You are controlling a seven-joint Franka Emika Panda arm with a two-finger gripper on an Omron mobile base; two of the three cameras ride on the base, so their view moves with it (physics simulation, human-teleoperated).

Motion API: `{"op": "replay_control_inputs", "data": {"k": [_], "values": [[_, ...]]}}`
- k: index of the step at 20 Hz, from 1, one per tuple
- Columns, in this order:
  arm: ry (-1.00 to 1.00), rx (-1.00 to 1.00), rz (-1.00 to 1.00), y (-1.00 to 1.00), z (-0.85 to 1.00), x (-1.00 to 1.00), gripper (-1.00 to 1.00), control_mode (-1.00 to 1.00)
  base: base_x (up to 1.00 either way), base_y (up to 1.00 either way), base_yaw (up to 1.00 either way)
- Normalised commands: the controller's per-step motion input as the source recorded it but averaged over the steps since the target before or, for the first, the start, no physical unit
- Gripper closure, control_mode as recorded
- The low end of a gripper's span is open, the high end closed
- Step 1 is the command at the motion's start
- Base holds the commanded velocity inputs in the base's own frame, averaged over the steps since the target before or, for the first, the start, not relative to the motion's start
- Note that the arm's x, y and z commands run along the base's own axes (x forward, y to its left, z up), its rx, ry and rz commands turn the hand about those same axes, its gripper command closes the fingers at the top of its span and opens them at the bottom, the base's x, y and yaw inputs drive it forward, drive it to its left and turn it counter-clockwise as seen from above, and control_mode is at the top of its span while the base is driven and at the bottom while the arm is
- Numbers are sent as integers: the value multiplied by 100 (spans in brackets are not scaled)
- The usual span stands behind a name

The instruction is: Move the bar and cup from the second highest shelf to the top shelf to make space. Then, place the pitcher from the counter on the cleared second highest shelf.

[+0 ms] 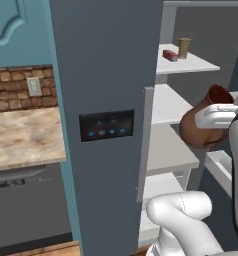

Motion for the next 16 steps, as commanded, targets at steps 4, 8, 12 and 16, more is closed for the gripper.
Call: {"op": "replay_control_inputs", "data": {"k": [4, 8, 12, 16], "values": [[0, 0, 0, 0, 0, 0, 100, 100, 28, -55, 16], [0, 0, 0, 0, 0, 0, 100, 100, 32, -26, 12], [0, 0, 0, 0, 0, 0, 100, 100, 41, 0, 5], [0, 0, 0, 0, 0, 0, 100, 100, 40, -1, 3]]}}
